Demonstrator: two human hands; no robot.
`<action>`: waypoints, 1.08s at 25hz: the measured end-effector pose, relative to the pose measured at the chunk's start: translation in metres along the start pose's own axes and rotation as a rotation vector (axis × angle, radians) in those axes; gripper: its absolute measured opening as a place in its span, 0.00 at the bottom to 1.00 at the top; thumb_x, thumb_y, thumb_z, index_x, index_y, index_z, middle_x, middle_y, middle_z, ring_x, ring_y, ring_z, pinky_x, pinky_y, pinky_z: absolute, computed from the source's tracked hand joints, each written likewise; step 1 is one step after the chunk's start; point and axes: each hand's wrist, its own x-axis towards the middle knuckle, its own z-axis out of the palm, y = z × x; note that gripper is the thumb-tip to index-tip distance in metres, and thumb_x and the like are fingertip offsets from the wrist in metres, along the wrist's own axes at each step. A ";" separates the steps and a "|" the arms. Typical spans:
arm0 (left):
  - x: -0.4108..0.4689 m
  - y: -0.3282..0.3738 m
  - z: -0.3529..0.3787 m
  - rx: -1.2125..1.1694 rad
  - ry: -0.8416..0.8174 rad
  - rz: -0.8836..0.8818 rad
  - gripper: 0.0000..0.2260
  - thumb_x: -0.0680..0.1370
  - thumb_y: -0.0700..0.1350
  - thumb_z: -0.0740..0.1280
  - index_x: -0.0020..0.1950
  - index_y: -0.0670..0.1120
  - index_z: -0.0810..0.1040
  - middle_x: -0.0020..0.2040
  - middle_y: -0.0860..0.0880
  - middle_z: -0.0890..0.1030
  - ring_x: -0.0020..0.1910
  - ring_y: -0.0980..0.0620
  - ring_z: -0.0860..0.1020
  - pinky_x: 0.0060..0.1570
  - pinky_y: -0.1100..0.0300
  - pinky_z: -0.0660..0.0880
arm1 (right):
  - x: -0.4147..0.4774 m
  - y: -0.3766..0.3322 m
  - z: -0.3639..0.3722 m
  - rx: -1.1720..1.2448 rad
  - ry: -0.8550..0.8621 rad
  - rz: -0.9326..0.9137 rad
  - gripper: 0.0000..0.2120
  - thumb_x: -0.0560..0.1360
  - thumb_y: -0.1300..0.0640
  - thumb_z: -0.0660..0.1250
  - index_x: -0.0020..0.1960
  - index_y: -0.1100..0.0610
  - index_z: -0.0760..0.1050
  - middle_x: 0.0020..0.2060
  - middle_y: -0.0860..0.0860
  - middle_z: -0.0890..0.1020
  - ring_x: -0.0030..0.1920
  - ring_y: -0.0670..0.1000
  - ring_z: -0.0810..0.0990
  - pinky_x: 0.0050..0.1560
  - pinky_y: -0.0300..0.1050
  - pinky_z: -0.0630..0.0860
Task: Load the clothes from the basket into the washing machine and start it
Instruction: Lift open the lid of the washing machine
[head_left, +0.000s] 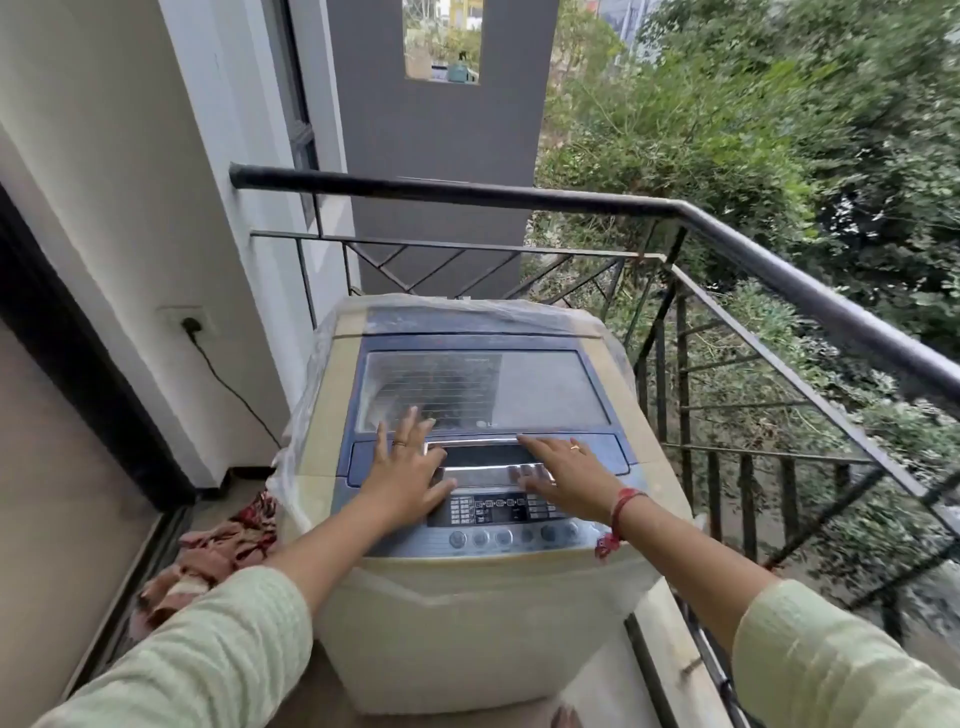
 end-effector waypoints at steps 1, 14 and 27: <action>0.001 0.001 0.001 0.029 -0.043 -0.006 0.22 0.78 0.62 0.54 0.64 0.50 0.72 0.77 0.46 0.50 0.76 0.44 0.37 0.69 0.38 0.36 | 0.002 0.000 0.002 0.003 -0.069 0.006 0.28 0.79 0.43 0.55 0.76 0.51 0.53 0.70 0.51 0.68 0.69 0.53 0.66 0.72 0.51 0.54; 0.012 -0.008 -0.027 0.007 -0.076 0.046 0.21 0.75 0.67 0.57 0.49 0.50 0.73 0.70 0.50 0.61 0.76 0.49 0.45 0.69 0.32 0.38 | 0.030 0.006 -0.017 0.047 -0.161 0.089 0.16 0.76 0.42 0.61 0.51 0.54 0.74 0.48 0.52 0.80 0.46 0.53 0.76 0.44 0.44 0.69; 0.072 -0.063 -0.101 0.483 0.882 0.242 0.38 0.72 0.72 0.54 0.72 0.48 0.59 0.73 0.45 0.60 0.76 0.44 0.53 0.65 0.27 0.43 | 0.083 0.017 -0.102 -0.311 0.763 -0.107 0.31 0.73 0.28 0.46 0.42 0.53 0.72 0.35 0.49 0.79 0.33 0.52 0.77 0.44 0.47 0.70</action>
